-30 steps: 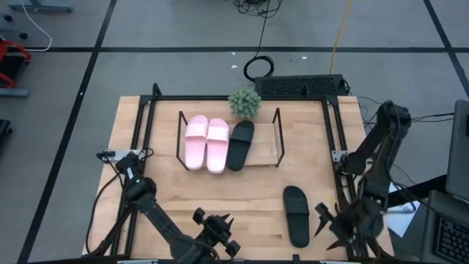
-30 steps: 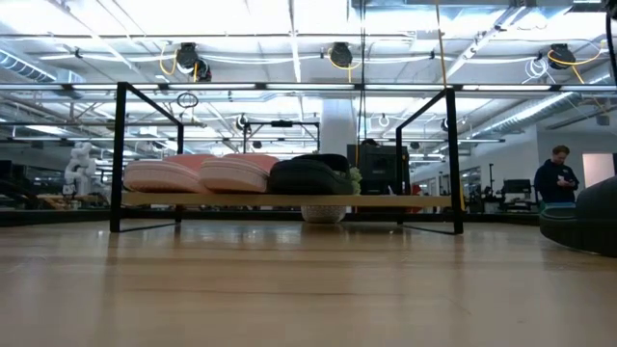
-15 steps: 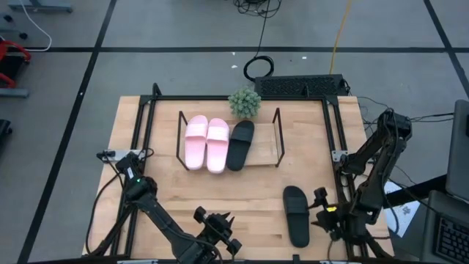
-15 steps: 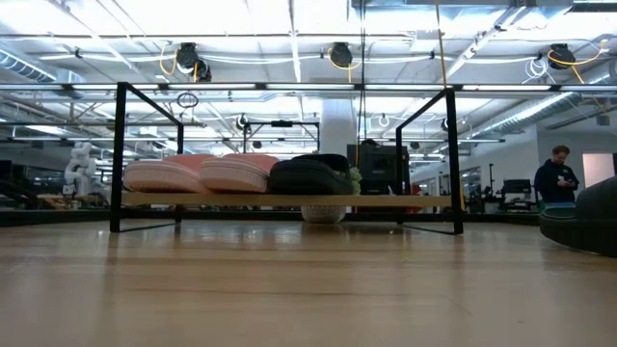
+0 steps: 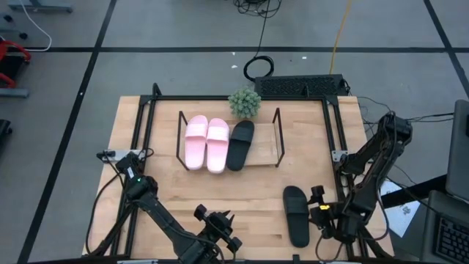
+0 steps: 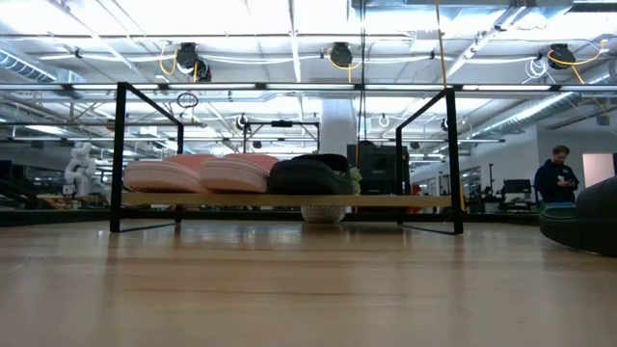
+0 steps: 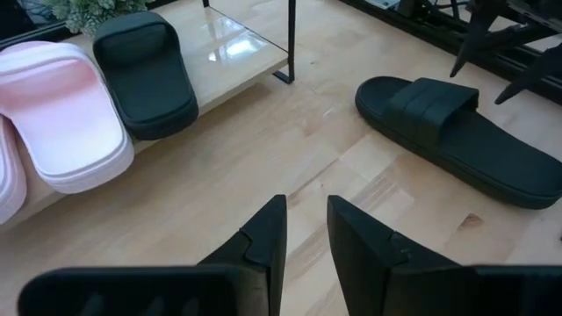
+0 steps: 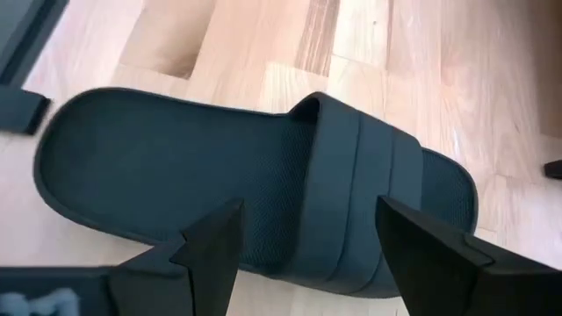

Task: Pick and place slides into the shelf
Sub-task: Put the black slide on the shelf

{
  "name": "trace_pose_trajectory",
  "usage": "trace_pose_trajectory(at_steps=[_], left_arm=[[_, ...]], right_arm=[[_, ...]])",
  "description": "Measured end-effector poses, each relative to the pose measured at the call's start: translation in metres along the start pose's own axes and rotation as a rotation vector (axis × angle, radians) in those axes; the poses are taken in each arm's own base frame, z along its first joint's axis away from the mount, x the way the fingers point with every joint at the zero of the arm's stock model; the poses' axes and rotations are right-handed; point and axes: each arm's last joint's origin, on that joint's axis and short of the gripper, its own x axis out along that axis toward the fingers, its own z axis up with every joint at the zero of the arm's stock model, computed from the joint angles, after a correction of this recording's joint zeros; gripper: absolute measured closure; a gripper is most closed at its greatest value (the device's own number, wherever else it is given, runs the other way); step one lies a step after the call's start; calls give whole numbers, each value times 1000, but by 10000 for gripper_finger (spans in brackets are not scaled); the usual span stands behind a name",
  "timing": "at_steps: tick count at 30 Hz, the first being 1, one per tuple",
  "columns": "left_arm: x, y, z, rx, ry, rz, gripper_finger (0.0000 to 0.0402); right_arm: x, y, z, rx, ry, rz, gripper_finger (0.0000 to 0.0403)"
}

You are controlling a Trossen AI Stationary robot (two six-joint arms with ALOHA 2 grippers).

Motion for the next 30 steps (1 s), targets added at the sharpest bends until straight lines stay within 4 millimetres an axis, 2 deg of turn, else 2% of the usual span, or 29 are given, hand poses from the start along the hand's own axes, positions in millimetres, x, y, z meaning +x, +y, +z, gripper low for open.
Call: trace_pose_trajectory(at_steps=[12, 20, 24, 30], left_arm=[[0, 0, 0, -1, 0, -1, 314], [0, 0, 0, -2, 1, -1, 314], [0, 0, 0, -2, 1, -1, 314], [0, 0, 0, -2, 1, -2, 314]], right_arm=[[18, -1, 1, 2, 31, -80, 156], [34, -9, -3, 21, 115, -190, 161], [35, -13, -6, 18, 127, -239, 187], [35, -14, -5, 14, 111, -262, 248]])
